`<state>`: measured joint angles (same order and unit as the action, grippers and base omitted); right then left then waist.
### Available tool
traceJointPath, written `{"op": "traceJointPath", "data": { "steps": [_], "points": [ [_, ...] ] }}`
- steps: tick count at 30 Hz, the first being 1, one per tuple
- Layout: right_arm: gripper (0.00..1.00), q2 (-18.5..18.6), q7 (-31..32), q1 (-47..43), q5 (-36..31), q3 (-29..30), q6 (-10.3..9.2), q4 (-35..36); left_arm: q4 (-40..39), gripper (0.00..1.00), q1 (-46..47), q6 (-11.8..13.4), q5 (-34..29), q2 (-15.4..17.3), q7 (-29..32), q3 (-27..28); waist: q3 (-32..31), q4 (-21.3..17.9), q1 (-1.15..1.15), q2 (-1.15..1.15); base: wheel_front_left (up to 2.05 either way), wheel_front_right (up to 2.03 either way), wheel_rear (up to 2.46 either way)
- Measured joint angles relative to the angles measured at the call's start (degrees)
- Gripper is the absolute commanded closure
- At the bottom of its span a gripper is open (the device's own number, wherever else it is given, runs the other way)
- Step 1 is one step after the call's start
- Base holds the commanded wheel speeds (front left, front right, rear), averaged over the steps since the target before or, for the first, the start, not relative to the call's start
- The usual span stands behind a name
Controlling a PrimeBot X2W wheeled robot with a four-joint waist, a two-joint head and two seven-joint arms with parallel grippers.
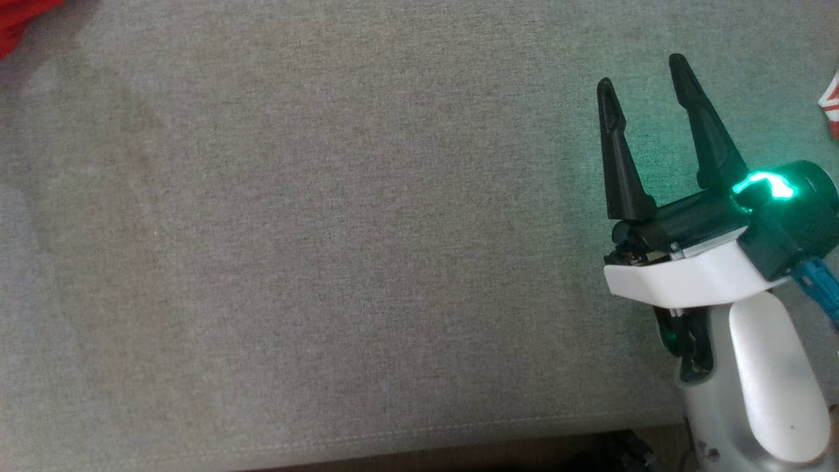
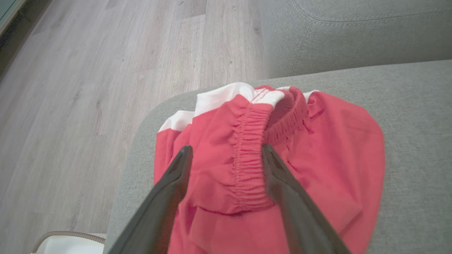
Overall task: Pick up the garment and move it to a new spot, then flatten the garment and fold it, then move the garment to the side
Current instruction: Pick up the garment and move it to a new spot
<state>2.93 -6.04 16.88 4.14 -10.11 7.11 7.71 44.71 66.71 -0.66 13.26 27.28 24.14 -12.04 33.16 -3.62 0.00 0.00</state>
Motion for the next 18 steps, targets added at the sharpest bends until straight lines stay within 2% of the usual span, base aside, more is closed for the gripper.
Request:
{"op": "traceJointPath", "data": {
  "steps": [1,2,3,4,8,16,18],
  "points": [
    [0.00,0.00,0.00,0.00,0.00,0.01,0.00,-0.11,0.01,0.50,-0.10,0.00,0.03,0.00,-0.01,0.00,-0.10,-0.01,0.00,0.00,0.00,0.00,0.00],
    [0.00,0.00,-0.01,0.00,0.00,0.04,0.00,-0.22,0.02,0.65,-0.26,-0.01,0.34,0.00,0.02,0.01,-0.22,0.00,0.00,0.00,0.00,0.00,0.00],
    [0.00,0.00,-0.01,0.00,0.00,0.08,0.00,-0.24,0.02,0.86,-0.52,-0.02,0.74,-0.03,0.02,0.00,-0.35,0.03,0.00,0.00,0.00,0.00,0.00],
    [0.00,0.00,-0.01,0.00,0.00,0.08,0.00,-0.24,0.02,1.00,-0.52,-0.02,0.74,-0.03,0.02,0.00,-0.35,0.03,0.00,0.00,0.00,0.00,0.00],
    [0.00,0.01,-0.09,0.00,0.00,0.29,0.00,-0.88,0.25,1.00,-1.73,-0.42,1.26,-0.13,-0.13,-0.09,-1.05,0.19,0.00,0.00,0.00,0.00,0.00],
    [0.00,0.00,-1.02,-0.01,0.49,0.91,0.00,-2.50,-0.26,1.00,-2.57,-0.43,1.60,-0.20,-4.91,-0.45,-3.87,0.51,0.00,0.00,0.00,0.00,0.00],
    [0.00,0.00,-1.13,-0.03,0.83,1.23,0.00,-3.09,-0.78,1.00,-2.57,-1.09,1.60,-0.24,-6.28,-0.76,-5.08,0.59,0.00,0.00,0.00,0.00,0.00]
  ]
}}
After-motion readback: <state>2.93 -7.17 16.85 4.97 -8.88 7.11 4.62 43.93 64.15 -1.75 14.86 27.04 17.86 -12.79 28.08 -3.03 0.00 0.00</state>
